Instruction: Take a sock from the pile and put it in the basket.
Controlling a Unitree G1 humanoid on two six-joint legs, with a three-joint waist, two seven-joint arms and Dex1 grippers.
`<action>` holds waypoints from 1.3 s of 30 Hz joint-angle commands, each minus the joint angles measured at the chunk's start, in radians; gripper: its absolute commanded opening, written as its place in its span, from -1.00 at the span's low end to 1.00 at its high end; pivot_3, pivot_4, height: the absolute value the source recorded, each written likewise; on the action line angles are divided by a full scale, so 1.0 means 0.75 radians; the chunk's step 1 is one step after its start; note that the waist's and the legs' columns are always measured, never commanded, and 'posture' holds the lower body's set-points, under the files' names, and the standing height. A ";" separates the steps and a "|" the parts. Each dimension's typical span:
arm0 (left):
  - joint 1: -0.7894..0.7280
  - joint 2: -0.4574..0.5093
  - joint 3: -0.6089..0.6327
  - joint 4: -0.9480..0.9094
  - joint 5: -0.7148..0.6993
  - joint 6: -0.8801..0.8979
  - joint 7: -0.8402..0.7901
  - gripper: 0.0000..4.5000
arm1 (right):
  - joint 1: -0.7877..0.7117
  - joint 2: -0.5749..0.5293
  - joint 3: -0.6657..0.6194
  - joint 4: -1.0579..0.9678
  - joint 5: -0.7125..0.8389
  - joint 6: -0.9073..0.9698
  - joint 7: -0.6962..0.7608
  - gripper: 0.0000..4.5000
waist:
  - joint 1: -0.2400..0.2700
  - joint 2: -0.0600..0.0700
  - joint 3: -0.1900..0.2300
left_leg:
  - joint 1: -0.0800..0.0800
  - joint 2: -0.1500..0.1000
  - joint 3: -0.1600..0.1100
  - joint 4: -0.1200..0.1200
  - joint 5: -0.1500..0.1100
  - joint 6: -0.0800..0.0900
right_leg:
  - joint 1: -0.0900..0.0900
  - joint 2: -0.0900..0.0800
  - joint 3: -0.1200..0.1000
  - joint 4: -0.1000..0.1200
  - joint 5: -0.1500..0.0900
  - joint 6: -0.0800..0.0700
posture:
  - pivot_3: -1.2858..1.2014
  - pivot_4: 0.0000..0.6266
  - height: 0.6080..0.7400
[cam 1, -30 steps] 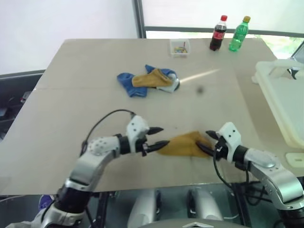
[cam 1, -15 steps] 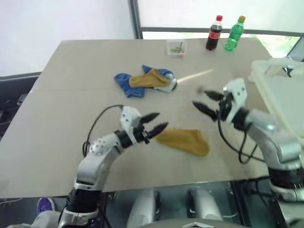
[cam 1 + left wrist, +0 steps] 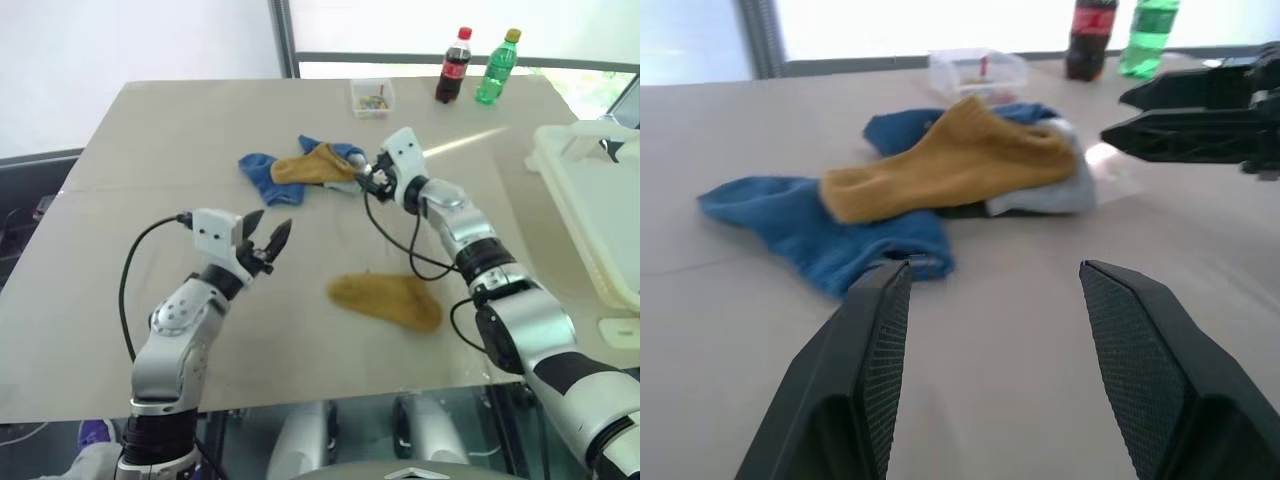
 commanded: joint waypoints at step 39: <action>-1.361 -0.584 -0.098 1.717 0.357 -0.251 0.673 -0.29 | 1.270 -0.543 -0.219 -2.211 0.225 0.813 -0.037 1.00 | 0.035 -0.005 0.003 | 0.000 -0.002 -0.003 0.004 -0.004 0.006 | 0.003 0.001 -0.003 0.001 0.000 0.001 | 0.03 -0.52 0.88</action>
